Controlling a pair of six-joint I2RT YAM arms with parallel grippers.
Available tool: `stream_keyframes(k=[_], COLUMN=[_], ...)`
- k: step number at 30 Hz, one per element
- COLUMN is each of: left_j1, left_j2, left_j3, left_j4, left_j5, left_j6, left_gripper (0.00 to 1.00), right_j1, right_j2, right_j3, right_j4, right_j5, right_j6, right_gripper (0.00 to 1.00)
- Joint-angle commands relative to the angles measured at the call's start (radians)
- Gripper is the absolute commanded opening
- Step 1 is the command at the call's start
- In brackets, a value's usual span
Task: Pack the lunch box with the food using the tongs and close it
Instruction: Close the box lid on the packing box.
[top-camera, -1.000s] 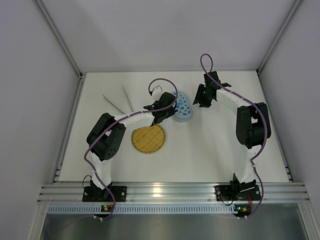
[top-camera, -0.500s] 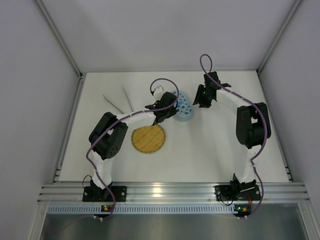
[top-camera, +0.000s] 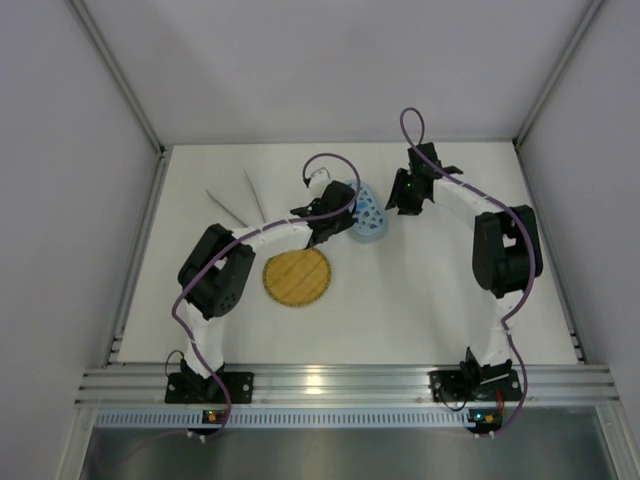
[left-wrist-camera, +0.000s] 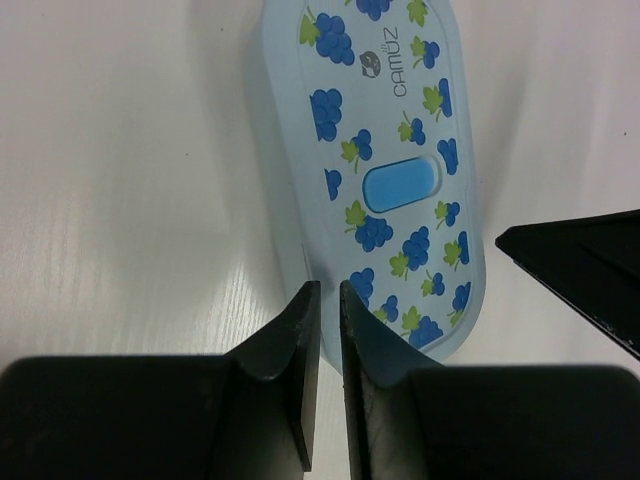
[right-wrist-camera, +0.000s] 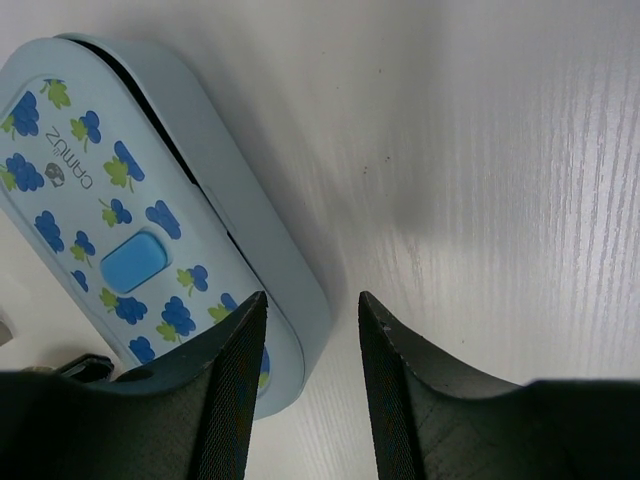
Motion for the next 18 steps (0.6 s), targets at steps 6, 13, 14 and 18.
stream_keyframes(k=[6, 13, 14, 18], left_j1=[-0.002, 0.018, 0.029, 0.055], left_j2=[-0.049, -0.041, -0.034, 0.009], left_j3=[0.09, 0.15, 0.156, 0.225], left_j4=[-0.036, -0.138, -0.141, -0.182], left_j5=[-0.065, -0.174, -0.177, -0.172], left_j6=[0.071, 0.065, 0.065, 0.065], left_gripper=[0.2, 0.22, 0.22, 0.21], right_j1=[0.022, 0.022, 0.025, 0.036], right_j2=[-0.078, -0.12, -0.121, -0.138], right_j3=[0.016, 0.03, 0.031, 0.031], right_j4=[0.017, 0.009, 0.006, 0.003], right_j5=[0.002, -0.01, -0.013, -0.018], right_j6=[-0.016, -0.023, -0.026, -0.029], right_gripper=[0.41, 0.4, 0.37, 0.32])
